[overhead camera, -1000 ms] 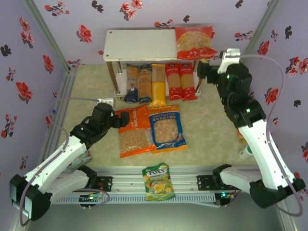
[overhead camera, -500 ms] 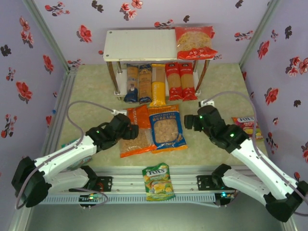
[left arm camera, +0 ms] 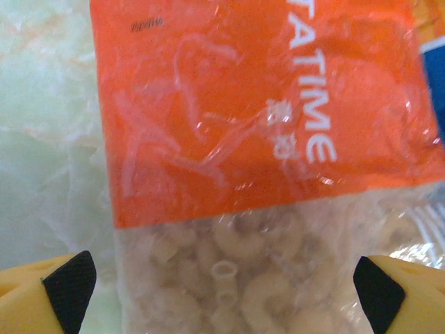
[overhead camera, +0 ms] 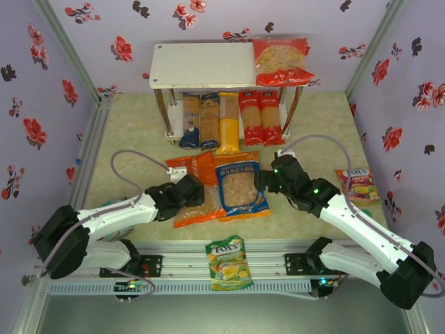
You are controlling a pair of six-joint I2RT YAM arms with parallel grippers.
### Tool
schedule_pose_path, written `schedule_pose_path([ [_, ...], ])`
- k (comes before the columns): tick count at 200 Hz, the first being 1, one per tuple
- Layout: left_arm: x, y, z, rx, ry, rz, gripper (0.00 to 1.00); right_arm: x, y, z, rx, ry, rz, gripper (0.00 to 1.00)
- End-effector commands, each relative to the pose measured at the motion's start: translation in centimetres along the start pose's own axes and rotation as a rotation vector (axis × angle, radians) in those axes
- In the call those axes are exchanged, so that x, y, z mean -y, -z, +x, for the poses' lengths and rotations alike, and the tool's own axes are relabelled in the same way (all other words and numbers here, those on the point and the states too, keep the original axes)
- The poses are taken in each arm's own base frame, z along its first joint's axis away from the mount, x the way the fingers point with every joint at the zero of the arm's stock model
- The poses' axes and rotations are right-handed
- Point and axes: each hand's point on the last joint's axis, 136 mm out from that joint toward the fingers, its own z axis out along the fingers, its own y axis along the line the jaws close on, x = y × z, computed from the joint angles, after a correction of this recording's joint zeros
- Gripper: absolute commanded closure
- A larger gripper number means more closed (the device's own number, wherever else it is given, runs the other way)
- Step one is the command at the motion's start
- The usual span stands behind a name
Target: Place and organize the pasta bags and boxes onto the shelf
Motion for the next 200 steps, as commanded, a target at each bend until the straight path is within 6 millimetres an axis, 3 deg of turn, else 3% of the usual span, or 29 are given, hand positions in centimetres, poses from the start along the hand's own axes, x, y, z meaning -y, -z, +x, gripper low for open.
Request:
schedule_pose_path([
  [1,0.5,0.0,-2.4,0.064,0.061,-0.024,0.0,-0.1,0.0,0.1,0.017,-0.012,-0.011,0.06],
  [103,2.3,-3.1,-1.2,-0.084,0.084,-0.042,0.0,0.5,0.2,-0.1,0.058,0.011,0.001,0.05],
  [200,1.4,-5.5,1.8,-0.203,0.065,-0.058,0.02,1.0,0.4,-0.4,0.079,0.036,0.022,0.03],
])
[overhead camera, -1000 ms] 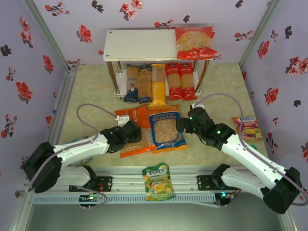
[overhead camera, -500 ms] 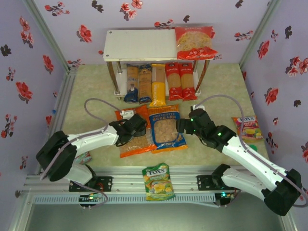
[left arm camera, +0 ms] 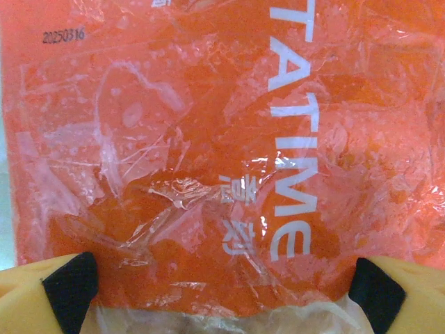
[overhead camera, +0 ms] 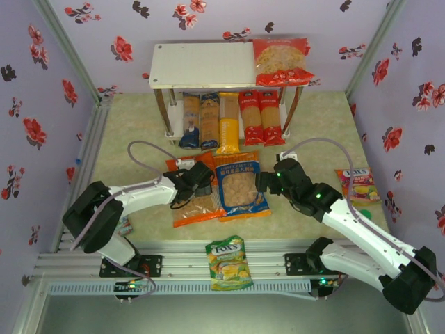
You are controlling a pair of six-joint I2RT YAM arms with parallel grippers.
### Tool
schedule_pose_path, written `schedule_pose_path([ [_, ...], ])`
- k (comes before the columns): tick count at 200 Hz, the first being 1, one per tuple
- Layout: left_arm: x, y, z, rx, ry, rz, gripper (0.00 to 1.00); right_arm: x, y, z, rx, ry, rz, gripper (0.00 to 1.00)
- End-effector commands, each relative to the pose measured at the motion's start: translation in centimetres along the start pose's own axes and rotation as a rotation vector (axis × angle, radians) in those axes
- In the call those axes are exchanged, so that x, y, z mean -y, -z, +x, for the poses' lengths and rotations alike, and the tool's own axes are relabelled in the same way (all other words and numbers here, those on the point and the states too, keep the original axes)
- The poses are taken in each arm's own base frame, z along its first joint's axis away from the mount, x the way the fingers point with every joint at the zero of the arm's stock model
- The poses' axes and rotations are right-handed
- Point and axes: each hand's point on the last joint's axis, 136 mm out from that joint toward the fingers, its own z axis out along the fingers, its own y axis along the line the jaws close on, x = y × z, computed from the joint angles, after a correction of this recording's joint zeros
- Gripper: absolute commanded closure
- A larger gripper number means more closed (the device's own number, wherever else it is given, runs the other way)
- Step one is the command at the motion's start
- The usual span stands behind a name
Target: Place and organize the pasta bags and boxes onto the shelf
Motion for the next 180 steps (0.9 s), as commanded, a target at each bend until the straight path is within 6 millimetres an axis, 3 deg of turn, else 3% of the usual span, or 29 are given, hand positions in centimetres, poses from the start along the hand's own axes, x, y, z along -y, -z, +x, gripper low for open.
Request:
schedule_pose_path([
  [1,-0.5,-1.2,2.0,-0.084,-0.004,-0.003,0.02,0.3,0.2,-0.5,0.031,0.015,0.015,0.03],
  [68,-1.8,-1.5,4.1,-0.138,-0.043,0.022,0.22,0.0,0.4,-1.2,0.039,0.013,0.007,0.03],
  [106,-2.1,-1.8,4.7,-0.161,-0.05,0.036,0.47,0.0,0.6,-1.3,0.042,0.006,0.006,0.03],
  [154,-1.5,-1.4,4.6,-0.16,-0.08,0.084,0.99,0.0,0.9,-1.5,0.043,0.001,0.008,0.03],
  [180,-1.3,-0.8,4.3,-0.14,-0.093,0.121,1.0,0.0,0.9,-1.5,0.042,-0.002,0.009,0.03],
])
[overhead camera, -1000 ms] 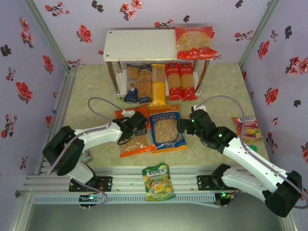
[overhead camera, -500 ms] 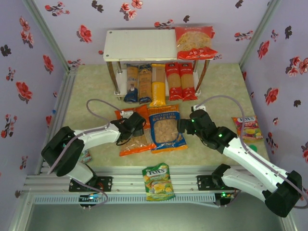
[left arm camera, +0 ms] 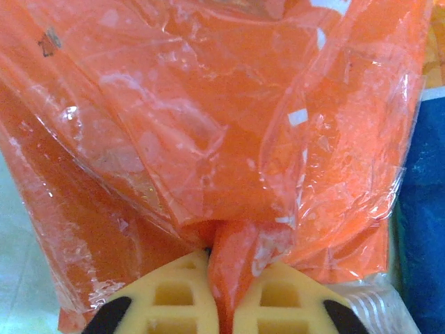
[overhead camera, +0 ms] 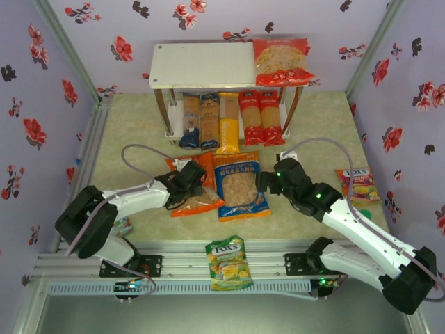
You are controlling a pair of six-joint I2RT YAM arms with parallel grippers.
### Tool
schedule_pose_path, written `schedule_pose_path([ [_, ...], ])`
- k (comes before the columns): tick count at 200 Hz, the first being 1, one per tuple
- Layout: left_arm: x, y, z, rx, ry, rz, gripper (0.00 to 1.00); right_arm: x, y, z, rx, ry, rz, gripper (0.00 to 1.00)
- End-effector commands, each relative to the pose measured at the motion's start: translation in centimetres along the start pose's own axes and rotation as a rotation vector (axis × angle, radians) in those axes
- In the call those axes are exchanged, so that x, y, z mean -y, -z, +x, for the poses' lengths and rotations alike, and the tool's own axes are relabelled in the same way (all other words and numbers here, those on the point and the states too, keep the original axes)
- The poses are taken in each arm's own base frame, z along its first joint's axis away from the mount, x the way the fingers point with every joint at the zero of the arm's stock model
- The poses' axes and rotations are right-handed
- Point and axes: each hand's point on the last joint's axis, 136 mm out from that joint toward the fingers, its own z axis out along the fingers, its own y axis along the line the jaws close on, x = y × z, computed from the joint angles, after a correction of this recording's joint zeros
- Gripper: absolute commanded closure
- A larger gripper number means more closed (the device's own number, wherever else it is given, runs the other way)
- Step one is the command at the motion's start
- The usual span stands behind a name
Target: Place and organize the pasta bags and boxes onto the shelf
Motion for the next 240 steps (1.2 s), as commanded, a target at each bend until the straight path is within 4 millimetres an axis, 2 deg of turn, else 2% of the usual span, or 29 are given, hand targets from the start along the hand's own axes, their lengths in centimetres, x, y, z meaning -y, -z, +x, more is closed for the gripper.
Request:
schedule_pose_path([
  [1,-1.5,-0.2,4.4,-0.16,-0.069,0.0,1.0,0.0,0.8,-1.4,0.037,-0.009,0.008,0.03],
  [47,-1.8,2.5,2.6,-0.089,-0.053,0.057,1.0,0.0,0.7,-1.3,0.031,-0.019,0.012,0.03],
  [91,-2.2,6.8,-0.3,0.001,-0.043,0.112,1.0,-0.1,0.6,-1.4,0.029,-0.029,0.013,0.03],
  [149,-2.6,12.0,-2.7,0.072,-0.05,0.158,1.0,-0.4,0.5,-1.6,0.025,-0.038,0.007,0.03],
  [186,-2.3,17.4,-5.9,0.161,-0.082,0.201,1.0,-0.5,0.5,-1.8,0.025,-0.033,0.009,0.03],
  [215,-1.2,22.5,-9.5,0.278,-0.129,0.268,1.0,-0.7,0.3,-2.1,0.024,-0.027,0.011,0.03],
  [240,-0.2,27.5,-13.9,0.426,-0.189,0.296,1.0,-1.2,0.0,-2.3,0.016,-0.023,0.001,0.04],
])
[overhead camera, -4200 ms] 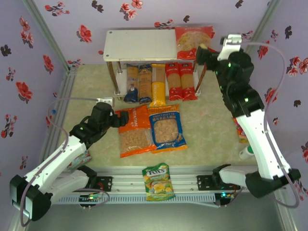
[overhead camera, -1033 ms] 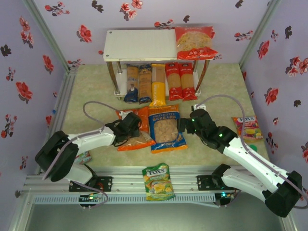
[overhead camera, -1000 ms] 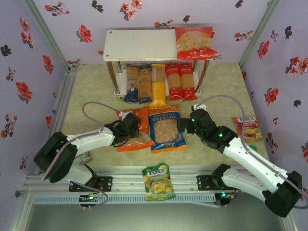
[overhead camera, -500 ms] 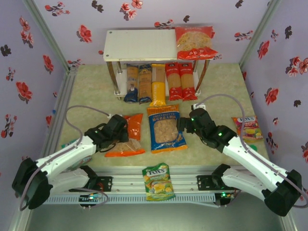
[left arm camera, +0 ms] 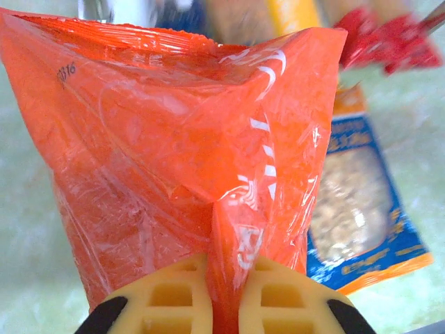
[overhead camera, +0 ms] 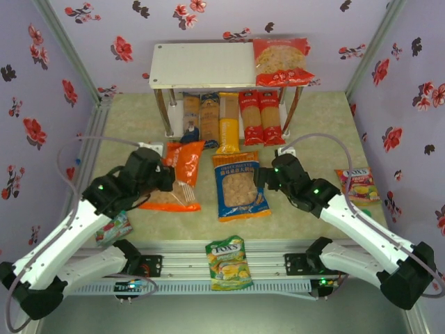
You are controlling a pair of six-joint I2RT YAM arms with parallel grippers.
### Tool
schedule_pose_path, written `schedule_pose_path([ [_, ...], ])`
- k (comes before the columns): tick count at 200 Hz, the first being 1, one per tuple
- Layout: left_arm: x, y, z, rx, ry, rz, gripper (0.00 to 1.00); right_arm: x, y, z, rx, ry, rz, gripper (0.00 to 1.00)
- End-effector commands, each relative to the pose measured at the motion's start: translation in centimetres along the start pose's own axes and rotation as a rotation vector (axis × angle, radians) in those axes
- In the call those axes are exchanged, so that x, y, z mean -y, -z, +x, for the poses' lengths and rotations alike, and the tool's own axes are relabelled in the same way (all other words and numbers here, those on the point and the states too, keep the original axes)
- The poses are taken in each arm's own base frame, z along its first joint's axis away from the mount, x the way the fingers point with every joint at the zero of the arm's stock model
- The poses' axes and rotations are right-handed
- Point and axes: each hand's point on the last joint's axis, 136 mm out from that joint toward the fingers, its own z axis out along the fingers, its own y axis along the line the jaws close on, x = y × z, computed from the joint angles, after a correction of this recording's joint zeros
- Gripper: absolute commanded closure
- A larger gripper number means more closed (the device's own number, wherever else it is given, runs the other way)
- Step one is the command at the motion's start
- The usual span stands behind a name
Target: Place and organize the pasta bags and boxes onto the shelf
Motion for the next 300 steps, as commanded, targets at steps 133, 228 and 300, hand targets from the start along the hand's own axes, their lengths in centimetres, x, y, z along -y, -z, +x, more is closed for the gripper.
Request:
schedule_pose_path([
  [133,7.1,11.8,-29.7,0.746,-0.274,0.064,1.0,-2.5,-0.7,-2.0,0.001,0.017,-0.042,0.04],
  [228,4.8,7.1,-37.1,0.883,-0.239,0.01,1.0,-2.6,-2.2,-1.4,-0.035,0.043,-0.021,0.04],
  [300,3.5,3.6,-38.3,0.87,-0.218,0.024,1.0,-3.6,-4.3,-0.6,-0.09,0.049,-0.031,0.03],
])
